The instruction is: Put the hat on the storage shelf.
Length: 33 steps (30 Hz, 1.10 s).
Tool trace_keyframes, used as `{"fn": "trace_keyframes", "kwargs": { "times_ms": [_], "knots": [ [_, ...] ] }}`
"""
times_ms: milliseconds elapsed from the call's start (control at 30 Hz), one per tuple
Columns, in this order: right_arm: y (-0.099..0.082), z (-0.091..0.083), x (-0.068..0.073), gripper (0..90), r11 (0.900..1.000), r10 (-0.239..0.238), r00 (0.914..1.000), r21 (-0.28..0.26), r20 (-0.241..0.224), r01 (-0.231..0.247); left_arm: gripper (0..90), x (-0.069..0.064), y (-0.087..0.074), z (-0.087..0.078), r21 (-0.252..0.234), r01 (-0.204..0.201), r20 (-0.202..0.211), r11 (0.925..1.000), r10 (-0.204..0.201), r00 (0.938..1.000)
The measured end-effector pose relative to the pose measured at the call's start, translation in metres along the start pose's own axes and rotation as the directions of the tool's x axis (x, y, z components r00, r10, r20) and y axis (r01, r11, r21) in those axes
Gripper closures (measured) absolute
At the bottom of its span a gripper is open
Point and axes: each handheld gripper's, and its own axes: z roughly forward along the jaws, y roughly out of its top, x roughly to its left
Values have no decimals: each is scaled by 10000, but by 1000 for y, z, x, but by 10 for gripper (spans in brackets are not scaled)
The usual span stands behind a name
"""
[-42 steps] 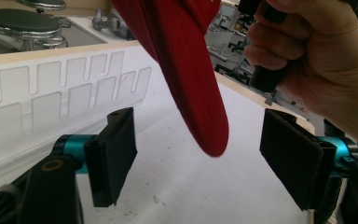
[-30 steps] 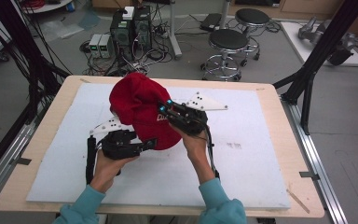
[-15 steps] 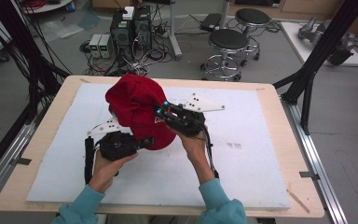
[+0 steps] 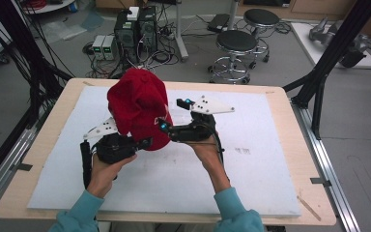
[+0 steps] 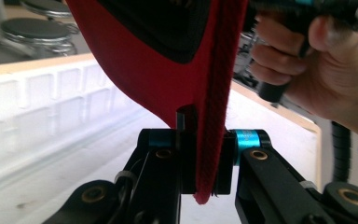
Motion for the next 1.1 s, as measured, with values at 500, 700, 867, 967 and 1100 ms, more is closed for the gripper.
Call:
{"fn": "trace_keyframes", "kwargs": {
  "times_ms": [500, 700, 867, 967, 1100],
  "knots": [
    [-12, -51, -14, 21, 9931, -427, 9886, 1143, 1441, 263, 847, 21, 49, -7, 430, -1646, -1250, 9854, 1687, 9777],
    [-22, -80, -22, 20, 9913, -356, 9789, 1311, 2014, 91, 847, 28, 65, 0, 816, -2438, -1745, 9664, 2547, 9511],
    [-34, -105, -27, 21, 9890, -382, 9658, 1477, 2564, 0, 847, 38, 72, 8, 1113, -2631, -2016, 9583, 2810, 9383],
    [-44, -120, -29, 21, 9856, -362, 9577, 1683, 2855, -130, 847, 46, 71, 13, 1304, -2495, -2191, 9596, 2733, 9367],
    [-55, -136, -32, 21, 9849, -192, 9488, 1694, 3152, -363, 847, 52, 69, 18, 1431, -2549, -2334, 9563, 2829, 9303]
  ]
}}
